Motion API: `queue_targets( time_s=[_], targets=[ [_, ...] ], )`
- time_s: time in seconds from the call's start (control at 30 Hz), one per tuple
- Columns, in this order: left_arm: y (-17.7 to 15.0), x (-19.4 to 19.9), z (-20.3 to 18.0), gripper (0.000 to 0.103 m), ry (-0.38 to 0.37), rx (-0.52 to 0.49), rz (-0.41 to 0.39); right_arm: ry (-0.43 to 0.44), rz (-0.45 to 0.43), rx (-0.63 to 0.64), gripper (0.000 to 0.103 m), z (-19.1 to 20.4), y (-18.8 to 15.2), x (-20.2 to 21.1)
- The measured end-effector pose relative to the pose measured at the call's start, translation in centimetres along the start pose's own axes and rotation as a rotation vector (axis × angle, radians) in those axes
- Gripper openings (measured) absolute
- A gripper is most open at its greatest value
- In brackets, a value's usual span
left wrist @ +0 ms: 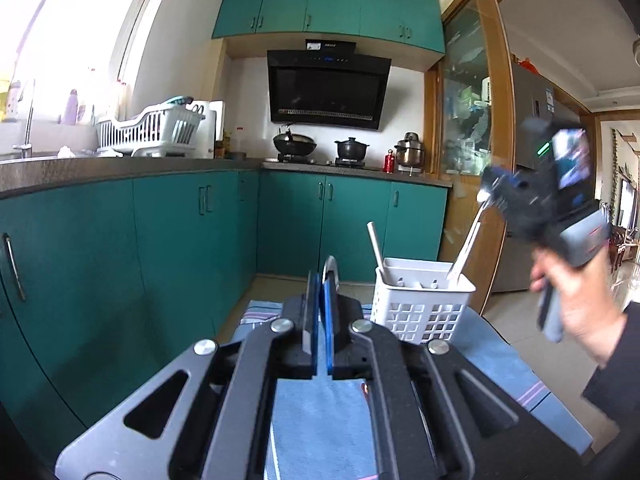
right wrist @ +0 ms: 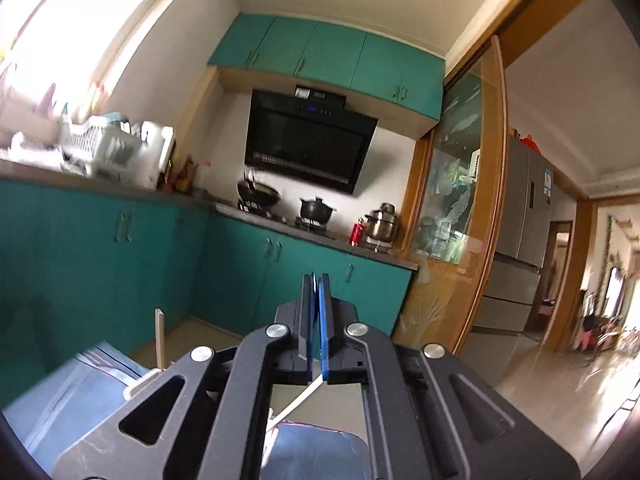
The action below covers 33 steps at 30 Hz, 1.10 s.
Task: Organize utensils
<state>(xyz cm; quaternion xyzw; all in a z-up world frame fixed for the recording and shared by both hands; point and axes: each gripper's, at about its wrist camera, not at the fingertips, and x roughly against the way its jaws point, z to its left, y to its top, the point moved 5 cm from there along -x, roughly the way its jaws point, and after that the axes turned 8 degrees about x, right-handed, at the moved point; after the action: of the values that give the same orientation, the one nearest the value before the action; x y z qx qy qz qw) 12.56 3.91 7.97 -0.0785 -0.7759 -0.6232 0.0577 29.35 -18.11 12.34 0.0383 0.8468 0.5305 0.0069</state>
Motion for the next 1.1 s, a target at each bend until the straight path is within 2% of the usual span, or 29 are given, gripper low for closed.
queue_targets(
  time_s=[0.17, 0.2, 0.23, 0.27, 0.3, 0.33, 0.37, 0.4, 0.43, 0.5, 0.57, 0.63, 0.67, 0.7, 0.77, 0.83, 0.93, 1.0, 1.1],
  targets=[
    [0.3, -0.6, 0.6, 0.002, 0.004, 0.017, 0.007, 0.041, 0.134, 0.016, 0.003, 3.0, -3.3, -2.8],
    [0.3, -0.8, 0.7, 0.002, 0.003, 0.018, 0.008, 0.051, 0.160, 0.020, 0.008, 3.5, -4.2, -2.8],
    [0.4, -0.9, 0.7, 0.002, 0.004, 0.019, 0.008, 0.056, 0.167, 0.014, 0.025, 3.5, -4.7, -2.6],
    [0.4, -0.9, 0.7, 0.002, 0.004, 0.022, 0.008, 0.048, 0.160, -0.007, 0.037, 3.1, -5.1, -2.0],
    [0.4, -1.0, 0.8, 0.002, 0.003, 0.023, 0.009, 0.036, 0.142, -0.027, 0.062, 2.6, -5.2, -1.1],
    [0.5, -1.0, 0.7, 0.002, 0.003, 0.025, 0.006, 0.015, 0.103, -0.059, 0.072, 1.5, -5.1, 0.4],
    [0.4, -0.9, 0.7, 0.002, 0.004, 0.024, 0.005, 0.003, 0.063, -0.107, 0.073, 0.1, -5.0, 2.3],
    [0.4, -0.9, 0.7, 0.002, 0.007, 0.020, 0.005, 0.009, 0.031, -0.163, 0.079, -1.3, -5.1, 4.0],
    [0.3, -0.9, 0.6, 0.002, 0.010, 0.018, 0.003, 0.015, 0.011, -0.206, 0.090, -2.3, -5.4, 5.4],
    [0.3, -0.9, 0.6, 0.002, 0.022, 0.018, -0.003, 0.042, -0.011, -0.327, 0.098, -5.2, -7.3, 9.7],
    [0.1, -0.9, 0.6, 0.002, 0.033, 0.021, -0.005, 0.084, -0.016, -0.389, 0.098, -6.7, -9.4, 12.7],
    [0.0, -0.9, 0.4, 0.002, 0.040, 0.015, -0.008, 0.070, -0.034, -0.426, 0.099, -8.2, -13.3, 16.7],
    [0.1, -0.9, 0.2, 0.002, 0.044, 0.001, -0.014, 0.047, -0.027, -0.449, 0.099, -8.7, -14.6, 17.6],
    [0.1, -0.8, -0.1, 0.002, 0.049, -0.010, -0.020, 0.057, 0.025, -0.506, 0.099, -9.4, -15.9, 18.0],
    [0.6, -0.9, -0.7, 0.002, 0.050, -0.018, -0.026, 0.152, 0.073, -0.609, 0.099, -10.4, -16.8, 17.6],
    [1.3, -1.2, -1.4, 0.002, 0.055, -0.026, -0.036, 0.126, 0.083, -0.586, 0.099, -11.0, -17.4, 17.3],
    [3.2, -2.4, -3.0, 0.002, 0.070, -0.039, -0.055, 0.142, 0.161, -0.609, 0.099, -11.0, -19.2, 16.1],
    [5.5, -3.7, -4.4, 0.002, 0.066, -0.032, -0.072, 0.163, 0.194, -0.643, 0.099, -11.1, -20.0, 15.3],
    [8.7, -5.6, -6.6, 0.002, 0.082, -0.064, -0.128, 0.163, 0.192, -0.653, 0.099, -11.5, -20.4, 15.3]
  ],
)
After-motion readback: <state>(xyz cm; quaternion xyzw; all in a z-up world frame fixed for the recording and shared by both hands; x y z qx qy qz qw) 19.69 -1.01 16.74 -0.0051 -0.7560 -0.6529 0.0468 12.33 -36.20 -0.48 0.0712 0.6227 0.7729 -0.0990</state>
